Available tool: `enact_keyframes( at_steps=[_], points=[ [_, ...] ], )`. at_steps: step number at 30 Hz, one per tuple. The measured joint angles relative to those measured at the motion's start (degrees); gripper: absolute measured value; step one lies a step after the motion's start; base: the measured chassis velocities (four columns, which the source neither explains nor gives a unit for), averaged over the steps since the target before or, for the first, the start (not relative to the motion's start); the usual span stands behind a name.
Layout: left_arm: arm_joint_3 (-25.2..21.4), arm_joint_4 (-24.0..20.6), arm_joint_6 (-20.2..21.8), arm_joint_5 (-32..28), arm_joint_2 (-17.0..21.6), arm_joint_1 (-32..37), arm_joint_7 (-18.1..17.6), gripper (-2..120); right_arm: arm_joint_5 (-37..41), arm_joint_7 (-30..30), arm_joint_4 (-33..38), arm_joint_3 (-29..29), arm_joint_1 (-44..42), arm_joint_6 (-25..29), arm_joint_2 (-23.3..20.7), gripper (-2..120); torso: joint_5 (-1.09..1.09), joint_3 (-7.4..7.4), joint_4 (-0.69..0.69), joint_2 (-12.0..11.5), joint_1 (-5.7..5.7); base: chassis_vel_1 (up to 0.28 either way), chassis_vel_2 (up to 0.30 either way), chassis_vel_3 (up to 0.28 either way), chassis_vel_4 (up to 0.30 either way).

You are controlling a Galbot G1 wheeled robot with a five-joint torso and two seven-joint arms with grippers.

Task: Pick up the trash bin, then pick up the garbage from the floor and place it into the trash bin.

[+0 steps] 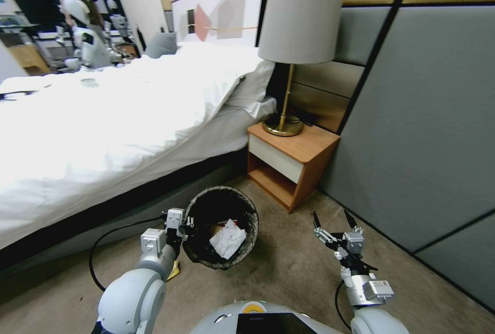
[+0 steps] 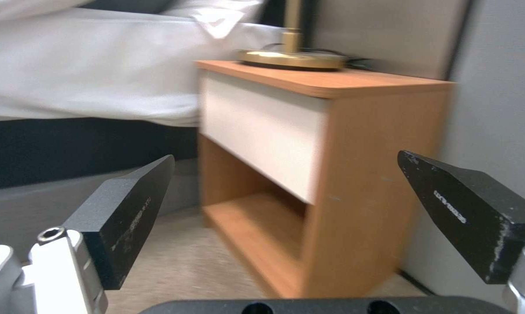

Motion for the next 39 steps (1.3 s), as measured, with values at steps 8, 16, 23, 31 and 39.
enact_keyframes(
  at_steps=[8, 16, 23, 31, 39],
  points=[
    [0.15, 0.14, -0.07, 0.02, -0.15, -0.10, 0.00, 1, 0.36, 0.02, -0.20, 0.03, 0.10, -0.19, -0.23, 100, 0.00, 0.00, 0.00, 0.00, 0.00, 0.081, 0.085, 0.085, 0.090],
    [0.35, 0.30, -0.12, 0.07, -0.09, -0.25, 0.01, 1, 0.79, 0.06, -0.53, 0.05, 0.38, -0.55, -0.35, 100, 0.00, 0.00, 0.00, 0.00, 0.00, 0.079, 0.077, 0.074, 0.089],
    [0.42, 0.46, -0.16, 0.12, -0.18, -0.32, 0.01, 1, 1.07, 0.11, -0.75, 0.09, 0.62, -1.11, -0.48, 100, 0.00, 0.00, 0.00, 0.00, 0.00, 0.076, 0.095, 0.089, 0.094],
    [0.36, 0.88, -1.34, 0.14, -0.12, -0.42, -0.12, 1, 1.38, 0.14, -1.79, 0.09, 1.11, -1.73, -0.39, 100, 0.00, 0.00, 0.01, 0.00, 0.00, 0.067, 0.065, 0.070, 0.070],
    [0.25, 0.99, -1.82, 0.03, -0.09, -0.41, -0.16, 1, 2.67, 0.19, -3.14, 0.62, 1.80, -3.20, -0.63, 100, 0.00, 0.00, -0.01, 0.00, 0.00, 0.000, 0.000, 0.000, 0.000]
  ],
)
